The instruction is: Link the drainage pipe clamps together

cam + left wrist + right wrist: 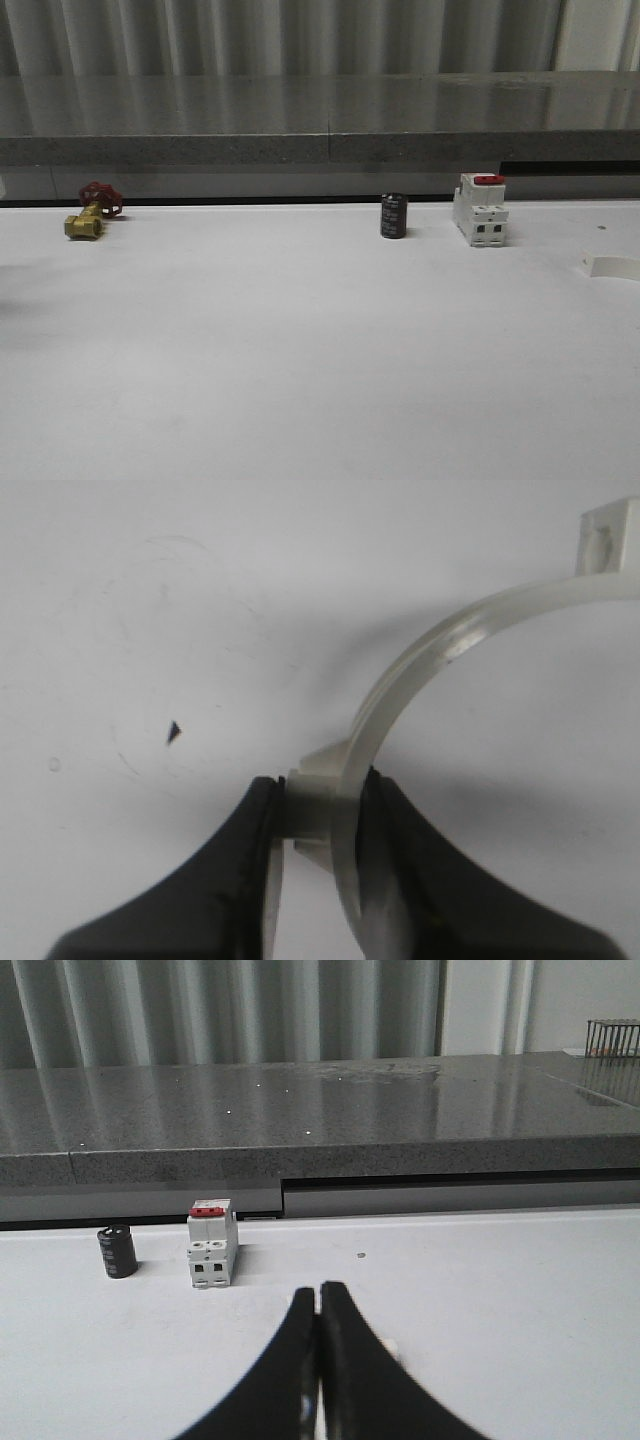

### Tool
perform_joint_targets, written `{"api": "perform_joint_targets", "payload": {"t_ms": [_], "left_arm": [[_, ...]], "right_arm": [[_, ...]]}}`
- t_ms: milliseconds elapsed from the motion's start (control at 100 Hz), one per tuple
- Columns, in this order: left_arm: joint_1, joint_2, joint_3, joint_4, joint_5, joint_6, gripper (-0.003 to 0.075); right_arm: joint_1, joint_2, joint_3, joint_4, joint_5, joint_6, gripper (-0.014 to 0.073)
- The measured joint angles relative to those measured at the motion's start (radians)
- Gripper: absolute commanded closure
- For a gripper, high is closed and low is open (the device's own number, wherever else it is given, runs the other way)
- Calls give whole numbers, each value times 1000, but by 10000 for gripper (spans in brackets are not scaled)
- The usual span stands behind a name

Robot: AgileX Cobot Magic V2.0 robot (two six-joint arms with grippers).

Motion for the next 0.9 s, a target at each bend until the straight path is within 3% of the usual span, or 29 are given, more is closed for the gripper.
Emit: {"api": "perform_joint_targets", "payload": {"t_ms": [280, 520, 900], "left_arm": [[-249, -51, 21, 14, 70, -201, 723], [-448, -28, 21, 36, 34, -400, 723], [-613, 96, 21, 46, -27, -547, 723]], "right_arm": [[0, 0, 0, 0, 0, 0, 659], [0, 0, 0, 0, 0, 0, 659], [0, 0, 0, 0, 0, 0, 659]]}}
